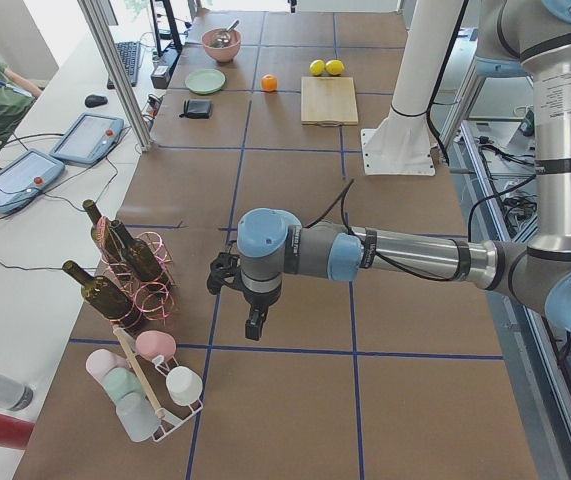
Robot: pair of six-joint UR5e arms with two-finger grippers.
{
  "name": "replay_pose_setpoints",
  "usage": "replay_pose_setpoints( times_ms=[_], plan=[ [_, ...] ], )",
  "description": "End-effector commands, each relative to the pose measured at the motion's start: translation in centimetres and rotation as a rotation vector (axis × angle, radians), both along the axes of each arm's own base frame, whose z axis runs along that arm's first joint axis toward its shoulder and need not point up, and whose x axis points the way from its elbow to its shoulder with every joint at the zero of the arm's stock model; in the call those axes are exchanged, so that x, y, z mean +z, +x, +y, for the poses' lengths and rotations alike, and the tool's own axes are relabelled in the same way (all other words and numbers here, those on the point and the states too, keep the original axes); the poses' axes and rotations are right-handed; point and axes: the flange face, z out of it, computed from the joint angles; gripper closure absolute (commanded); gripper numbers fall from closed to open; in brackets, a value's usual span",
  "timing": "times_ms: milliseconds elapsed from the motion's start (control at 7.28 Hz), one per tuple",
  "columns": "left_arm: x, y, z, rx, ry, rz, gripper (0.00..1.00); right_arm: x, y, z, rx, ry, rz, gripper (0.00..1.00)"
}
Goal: Pick orange to plate
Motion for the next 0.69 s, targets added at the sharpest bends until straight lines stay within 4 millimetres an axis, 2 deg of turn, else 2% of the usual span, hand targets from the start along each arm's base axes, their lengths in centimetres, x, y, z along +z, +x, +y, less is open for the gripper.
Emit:
replay_pose_setpoints(
  times_ms=[0,137,275,412,550],
  plan=[
    [-5.7,-0.1,-5.4,-0.012,0.157,-0.019,0.00,-2.3,-0.1,-1.2,0.025,0.188,-0.019,0.00],
    [-8.6,-0.1,-6.6,-0.012,0.270,-0.018,0.00,-2.9,-0.2,-1.3,0.070,0.159,-0.039,0.00],
    [-10.2,0.0,-7.4,-0.012,0.402,-0.012,0.00,-4.5,-0.5,-1.5,0.089,0.158,-0.080,0.00],
    [-10.0,0.0,-7.2,-0.018,0.504,-0.006,0.00,-5.1,-0.6,-1.6,0.117,0.134,-0.105,0.00],
    [-9.7,0.2,-7.1,-0.099,0.468,0.037,0.00,-5.7,-0.6,-1.6,0.133,0.128,-0.112,0.00]
  ],
)
